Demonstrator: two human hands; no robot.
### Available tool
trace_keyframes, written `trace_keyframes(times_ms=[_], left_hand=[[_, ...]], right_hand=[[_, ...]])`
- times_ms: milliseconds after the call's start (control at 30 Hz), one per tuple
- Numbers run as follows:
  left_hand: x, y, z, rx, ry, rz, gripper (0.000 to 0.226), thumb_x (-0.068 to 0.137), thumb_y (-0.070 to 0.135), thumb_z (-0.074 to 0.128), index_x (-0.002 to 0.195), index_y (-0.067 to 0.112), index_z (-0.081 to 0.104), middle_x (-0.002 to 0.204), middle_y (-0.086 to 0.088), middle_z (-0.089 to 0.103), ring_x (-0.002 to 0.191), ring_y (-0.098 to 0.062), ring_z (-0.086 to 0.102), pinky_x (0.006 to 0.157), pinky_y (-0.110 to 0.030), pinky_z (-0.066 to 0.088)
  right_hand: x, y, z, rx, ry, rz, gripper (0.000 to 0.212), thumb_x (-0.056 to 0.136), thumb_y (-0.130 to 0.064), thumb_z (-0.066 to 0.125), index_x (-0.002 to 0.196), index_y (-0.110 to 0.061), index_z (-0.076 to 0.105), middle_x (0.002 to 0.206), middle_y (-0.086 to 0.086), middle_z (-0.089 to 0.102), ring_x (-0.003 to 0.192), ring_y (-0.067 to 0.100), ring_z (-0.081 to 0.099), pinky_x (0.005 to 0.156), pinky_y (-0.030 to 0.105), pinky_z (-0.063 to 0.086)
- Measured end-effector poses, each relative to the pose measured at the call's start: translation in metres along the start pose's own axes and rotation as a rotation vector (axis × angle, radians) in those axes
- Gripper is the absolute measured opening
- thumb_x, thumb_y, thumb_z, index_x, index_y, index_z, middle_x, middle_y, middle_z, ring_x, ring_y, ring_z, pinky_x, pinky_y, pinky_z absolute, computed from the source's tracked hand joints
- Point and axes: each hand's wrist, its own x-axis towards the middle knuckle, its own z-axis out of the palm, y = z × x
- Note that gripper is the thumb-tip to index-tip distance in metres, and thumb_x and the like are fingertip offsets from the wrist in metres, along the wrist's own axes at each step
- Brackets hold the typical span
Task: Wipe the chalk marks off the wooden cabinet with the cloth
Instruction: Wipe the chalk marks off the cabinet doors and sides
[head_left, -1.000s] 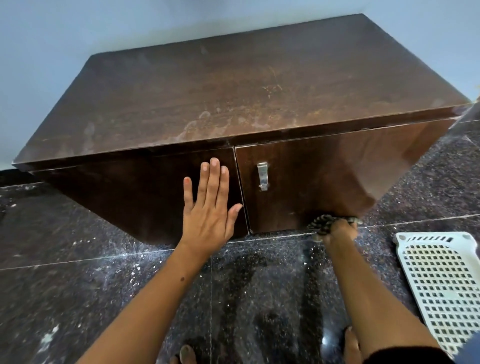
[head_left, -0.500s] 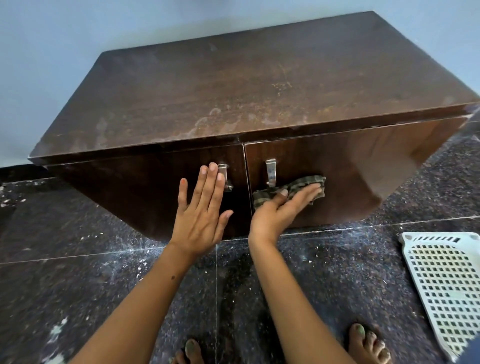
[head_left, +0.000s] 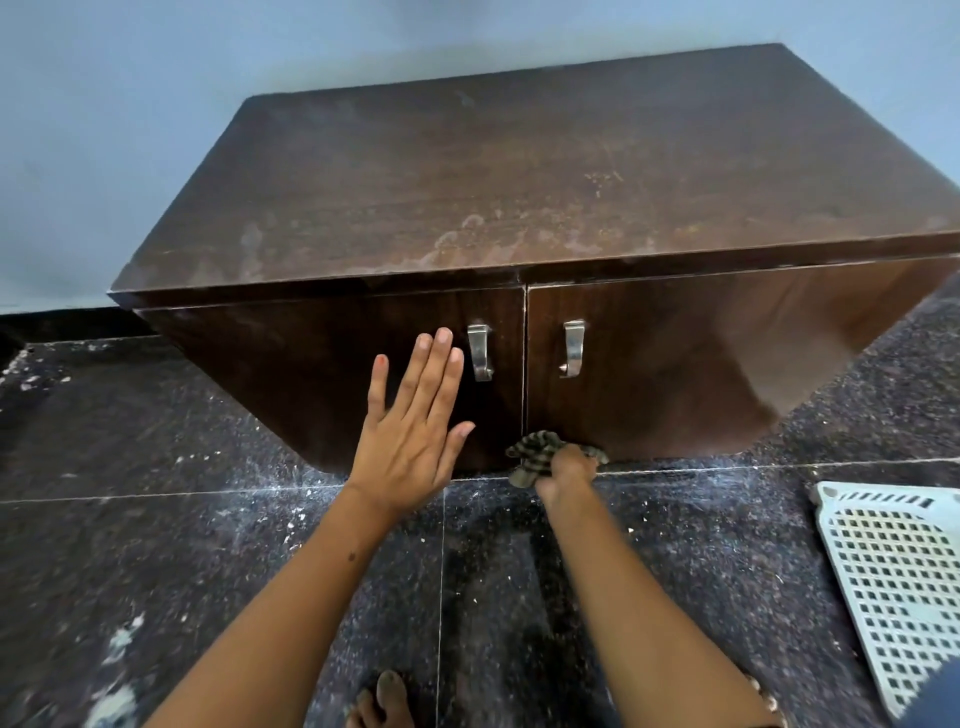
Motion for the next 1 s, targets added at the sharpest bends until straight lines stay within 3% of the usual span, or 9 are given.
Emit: trace_keyframes(times_ms=[100,200,300,367,467,600,767,867,1000], left_hand=[[-0.005,-0.006,-0.002,0.023,-0.031,-0.021,0.065,0.098,0.040,0.021,0.150,0.006,0.002,0.159,-0.008,-0.010,0.147,-0.024,0.001,0.117,-0.050,0.001],[-0.011,-0.008,-0.004,0.025,-0.052,-0.080,0.064,0.098,0.040,0.022,0.149,0.004,0.007,0.158,-0.010,-0.002,0.146,-0.024,0.002,0.116,-0.051,0.002],[-0.020,-0.001,-0.005,-0.036,-0.062,-0.166,0.064,0.097,0.038,0.025,0.148,0.001,0.012,0.157,-0.015,0.005,0.146,-0.025,0.004,0.116,-0.052,0.004],[-0.028,0.008,-0.006,-0.061,-0.091,-0.174,0.065,0.097,0.038,0.025,0.147,-0.001,0.014,0.156,-0.017,0.008,0.146,-0.027,0.007,0.115,-0.053,0.007],[-0.035,0.020,-0.009,-0.097,-0.142,-0.199,0.064,0.097,0.038,0.024,0.147,-0.001,0.017,0.156,-0.017,0.010,0.145,-0.027,0.010,0.115,-0.053,0.010],[-0.038,0.038,-0.021,-0.335,-0.167,-0.489,0.067,0.098,0.047,0.015,0.149,0.004,0.013,0.158,-0.012,0.009,0.146,-0.023,0.006,0.117,-0.043,0.001],[-0.014,0.070,-0.047,-1.375,-0.396,-1.231,0.067,0.092,0.056,0.039,0.138,0.007,0.045,0.128,-0.011,0.059,0.119,-0.024,0.054,0.099,-0.034,0.044],[-0.004,0.088,-0.063,-1.714,-0.404,-1.312,0.045,0.087,0.052,0.054,0.106,0.014,0.069,0.079,-0.002,0.073,0.067,-0.012,0.067,0.058,-0.024,0.051],[0.006,0.103,-0.076,-1.795,-0.422,-1.314,0.027,0.084,0.035,0.066,0.095,0.010,0.070,0.073,-0.001,0.071,0.066,-0.015,0.064,0.058,-0.029,0.050]], right_hand=[[-0.007,0.017,0.010,-0.117,-0.093,0.095,0.031,0.100,-0.002,0.021,0.121,-0.003,0.044,0.120,0.025,0.058,0.099,0.033,0.061,0.078,0.045,0.052],[-0.012,0.017,0.008,-0.236,-0.179,0.082,0.043,0.099,0.000,0.021,0.080,0.006,0.059,0.071,0.021,0.067,0.057,0.025,0.065,0.041,0.025,0.049],[-0.017,0.011,-0.001,-0.285,-0.243,0.059,0.051,0.096,0.006,0.024,0.059,0.006,0.058,0.052,0.017,0.061,0.052,0.022,0.060,0.042,0.023,0.046],[-0.019,0.008,-0.003,-0.263,-0.270,0.094,0.042,0.098,0.004,0.026,0.067,0.005,0.055,0.068,0.018,0.058,0.064,0.026,0.055,0.068,0.037,0.052],[-0.033,0.003,-0.010,-0.240,-0.398,0.136,0.027,0.098,0.002,0.027,0.090,0.003,0.053,0.095,0.025,0.058,0.076,0.032,0.056,0.078,0.045,0.050],[-0.060,-0.008,-0.038,-0.222,-0.667,0.127,0.044,0.091,0.009,0.029,0.121,-0.010,0.055,0.119,0.022,0.061,0.108,0.035,0.058,0.099,0.048,0.043],[-0.093,-0.038,-0.054,-0.480,-0.819,-0.096,0.054,0.079,0.017,0.032,0.108,-0.014,0.065,0.103,0.016,0.069,0.090,0.026,0.066,0.082,0.037,0.053],[-0.107,-0.054,-0.061,-0.516,-0.846,-0.189,0.051,0.074,0.019,0.032,0.102,-0.008,0.065,0.092,0.016,0.069,0.080,0.024,0.066,0.074,0.035,0.055],[-0.119,-0.072,-0.072,-0.421,-0.826,-0.246,0.043,0.074,0.013,0.031,0.102,0.000,0.061,0.088,0.016,0.065,0.077,0.025,0.062,0.070,0.036,0.054]])
